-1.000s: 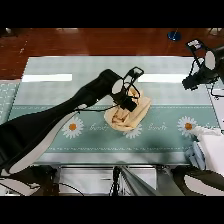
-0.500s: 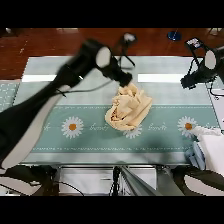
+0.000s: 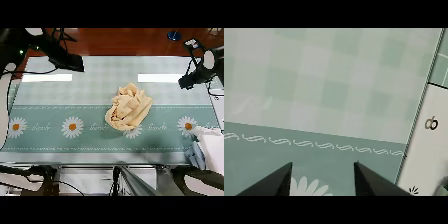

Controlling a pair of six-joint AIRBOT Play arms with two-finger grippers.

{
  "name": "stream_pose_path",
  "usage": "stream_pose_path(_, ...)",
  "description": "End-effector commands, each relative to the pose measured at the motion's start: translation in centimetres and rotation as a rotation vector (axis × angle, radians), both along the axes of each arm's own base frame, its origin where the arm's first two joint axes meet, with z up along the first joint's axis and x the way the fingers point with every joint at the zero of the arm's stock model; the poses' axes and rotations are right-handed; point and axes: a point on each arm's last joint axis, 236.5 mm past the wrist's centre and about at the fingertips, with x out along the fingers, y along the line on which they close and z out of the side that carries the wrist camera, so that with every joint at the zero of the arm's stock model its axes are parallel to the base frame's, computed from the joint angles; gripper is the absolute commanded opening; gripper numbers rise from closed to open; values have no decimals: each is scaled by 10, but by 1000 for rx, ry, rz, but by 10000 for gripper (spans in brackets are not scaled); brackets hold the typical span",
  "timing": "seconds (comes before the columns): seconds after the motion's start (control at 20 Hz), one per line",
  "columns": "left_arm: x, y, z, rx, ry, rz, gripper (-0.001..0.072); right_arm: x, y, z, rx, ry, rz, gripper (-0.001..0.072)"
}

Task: Fold the shirts.

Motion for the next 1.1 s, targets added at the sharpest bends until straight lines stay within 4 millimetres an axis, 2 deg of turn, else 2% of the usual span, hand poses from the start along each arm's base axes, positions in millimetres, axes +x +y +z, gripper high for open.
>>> stream_pose_path(0.0, -28, -8, -48, -139, 195, -35, 602, 1, 1, -7, 4, 19, 3, 469)
stream_pose_path(0.1, -35, -16, -78, -139, 256, -35, 605, 1, 4, -13, 13, 33, 7, 469)
stream_pose_path(0.15, -37, -27, -86, -167, 272, -56, 613, 1, 6, -17, 22, 43, 7, 469)
stream_pose_path(0.3, -38, -70, -100, -272, 286, -116, 620, 2, 16, -32, 60, 77, 14, 470)
stream_pose_path(0.35, -41, -82, -104, -295, 301, -130, 653, 2, 19, -37, 75, 89, 13, 470)
stream_pose_path(0.4, -47, -93, -110, -310, 324, -140, 720, 1, 23, -41, 90, 99, 13, 470)
stream_pose_path(0.5, -57, -111, -120, -330, 366, -162, 720, 1, 31, -49, 125, 118, 13, 470)
stream_pose_path(0.7, -69, -144, -122, -407, 413, -175, 720, -1, 51, -55, 210, 136, 24, 472)
stream_pose_path(0.85, -62, -168, -120, -468, 388, -145, 720, -4, 62, -57, 258, 149, 31, 472)
stream_pose_path(1.05, -55, -188, -121, -488, 351, -93, 720, -8, 63, -58, 261, 167, 29, 471)
